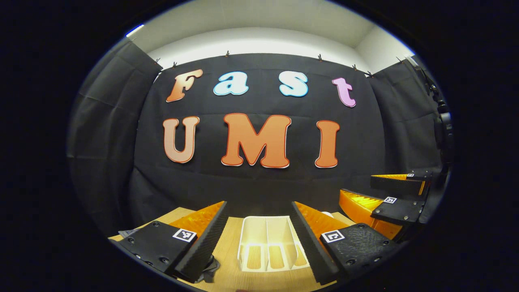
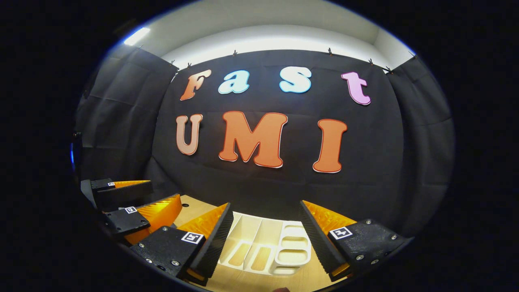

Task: Open the schoolbag, grab two books from the bookshelf and put them into the schoolbag.

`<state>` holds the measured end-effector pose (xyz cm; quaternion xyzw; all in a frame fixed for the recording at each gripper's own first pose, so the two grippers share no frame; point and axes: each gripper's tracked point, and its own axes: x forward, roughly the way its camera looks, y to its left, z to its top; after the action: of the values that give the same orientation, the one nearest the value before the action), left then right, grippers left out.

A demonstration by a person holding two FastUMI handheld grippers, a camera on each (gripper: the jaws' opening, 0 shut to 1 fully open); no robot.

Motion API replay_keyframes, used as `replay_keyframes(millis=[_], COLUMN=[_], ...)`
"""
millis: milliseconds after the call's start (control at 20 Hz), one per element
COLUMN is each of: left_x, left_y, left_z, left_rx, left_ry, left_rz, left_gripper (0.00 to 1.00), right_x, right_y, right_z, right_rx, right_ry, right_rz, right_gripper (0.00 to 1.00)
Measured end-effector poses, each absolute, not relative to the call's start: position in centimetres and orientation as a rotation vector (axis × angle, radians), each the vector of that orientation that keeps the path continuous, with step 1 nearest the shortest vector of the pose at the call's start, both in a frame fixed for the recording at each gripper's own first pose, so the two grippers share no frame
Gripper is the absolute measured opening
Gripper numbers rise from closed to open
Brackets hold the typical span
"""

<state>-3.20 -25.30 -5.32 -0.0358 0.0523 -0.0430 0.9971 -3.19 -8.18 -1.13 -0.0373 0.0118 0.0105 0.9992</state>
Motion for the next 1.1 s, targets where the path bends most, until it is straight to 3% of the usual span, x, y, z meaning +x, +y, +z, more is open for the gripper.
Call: replay_keyframes(millis=[1100], left_x=[-4.3], left_y=[-24.8], left_z=[-7.3], left_rx=[-0.024], left_ry=[0.167], left_rz=[-0.079], left_gripper=[0.95], right_x=[-4.4], right_y=[-6.8], right_z=[-2.2], right_rx=[-0.132], right_ry=[0.041], right_rz=[0.018], right_gripper=[0.97])
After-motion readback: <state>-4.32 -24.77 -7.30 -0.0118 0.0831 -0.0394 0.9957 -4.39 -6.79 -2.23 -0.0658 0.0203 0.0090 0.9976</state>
